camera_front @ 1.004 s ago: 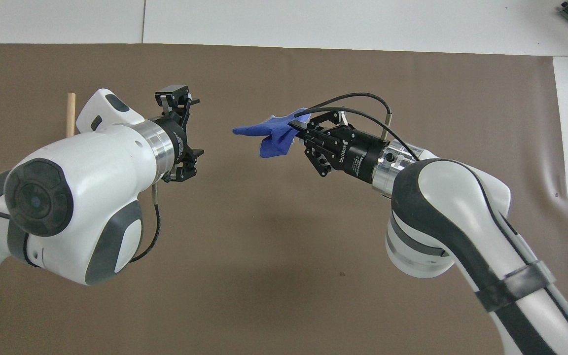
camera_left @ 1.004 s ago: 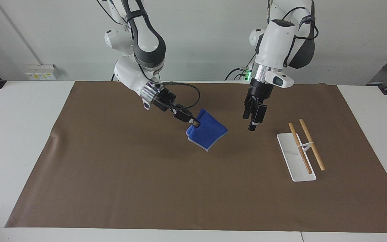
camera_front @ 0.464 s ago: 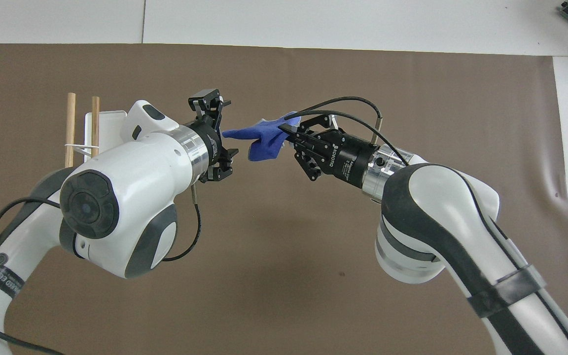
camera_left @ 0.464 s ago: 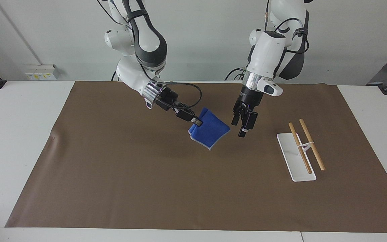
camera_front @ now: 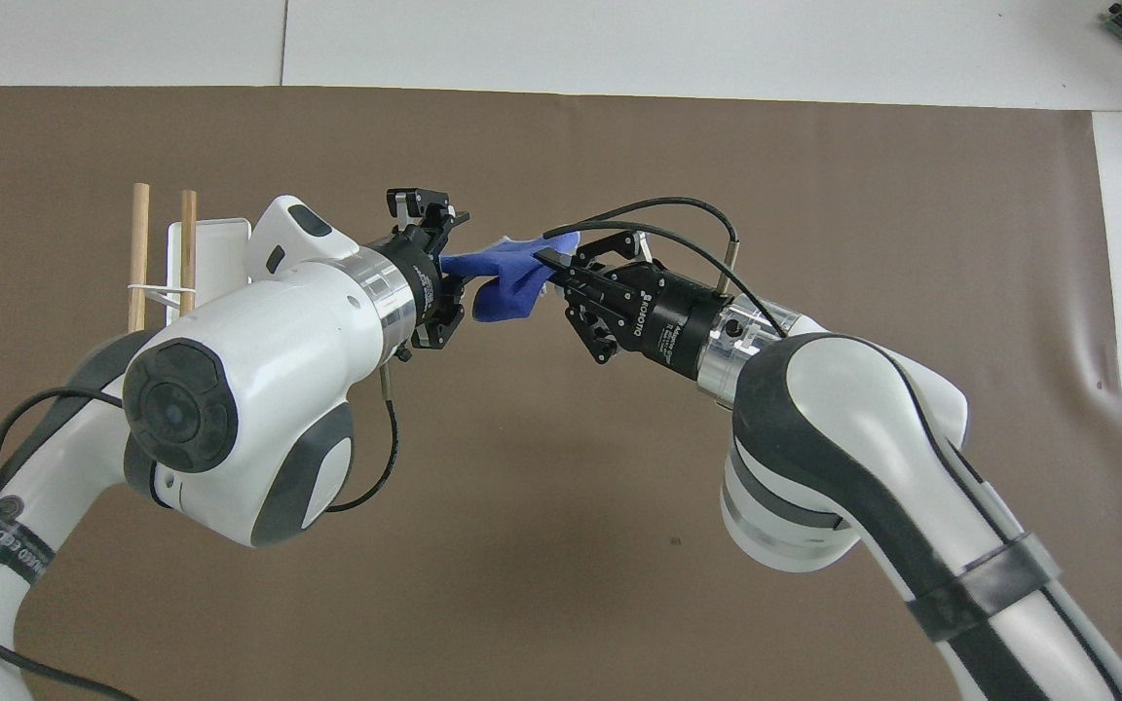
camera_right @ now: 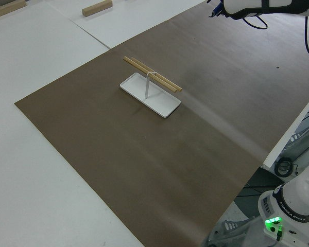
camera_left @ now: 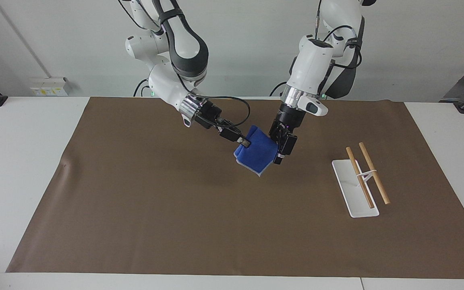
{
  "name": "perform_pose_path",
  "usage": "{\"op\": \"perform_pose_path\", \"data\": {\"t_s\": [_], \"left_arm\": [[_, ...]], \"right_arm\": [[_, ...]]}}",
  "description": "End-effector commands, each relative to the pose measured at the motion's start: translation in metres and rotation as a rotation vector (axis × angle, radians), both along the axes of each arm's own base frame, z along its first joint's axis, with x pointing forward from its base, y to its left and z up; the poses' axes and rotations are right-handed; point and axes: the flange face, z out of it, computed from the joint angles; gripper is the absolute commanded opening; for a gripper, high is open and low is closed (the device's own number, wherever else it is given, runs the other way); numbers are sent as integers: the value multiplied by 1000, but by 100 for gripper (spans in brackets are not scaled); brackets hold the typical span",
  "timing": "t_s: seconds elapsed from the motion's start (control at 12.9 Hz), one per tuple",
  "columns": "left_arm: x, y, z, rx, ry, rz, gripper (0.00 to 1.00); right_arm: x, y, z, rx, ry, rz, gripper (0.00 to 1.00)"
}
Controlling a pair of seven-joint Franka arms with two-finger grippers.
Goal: Right arm passes towel to left arm to hang
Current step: 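Close the left gripper on the towel while the right gripper releases, then carry the towel with the left gripper over the wooden dowels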
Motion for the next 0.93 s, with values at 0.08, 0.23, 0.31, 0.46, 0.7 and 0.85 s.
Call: {"op": "perform_pose_path", "data": {"t_s": [0.08, 0.23, 0.31, 0.46, 0.7, 0.85], "left_arm": [[11, 10, 0, 66, -72, -110, 0], [14, 13, -1, 72, -82, -118, 0], [15, 14, 0, 86, -93, -138, 0], [22, 19, 7, 114, -129, -180, 0], [48, 39, 22, 93, -156, -140, 0], [61, 56, 25, 121, -181, -150, 0]], "right_arm": [[3, 1, 2, 13, 1, -25, 0], [3, -1, 0, 11, 3, -28, 0], [3, 0, 1, 9, 0, -27, 0], [4, -3, 0, 8, 1, -29, 16], [8, -13, -5, -86, -68, -13, 100], [13, -19, -9, -196, -125, 25, 100]]}}
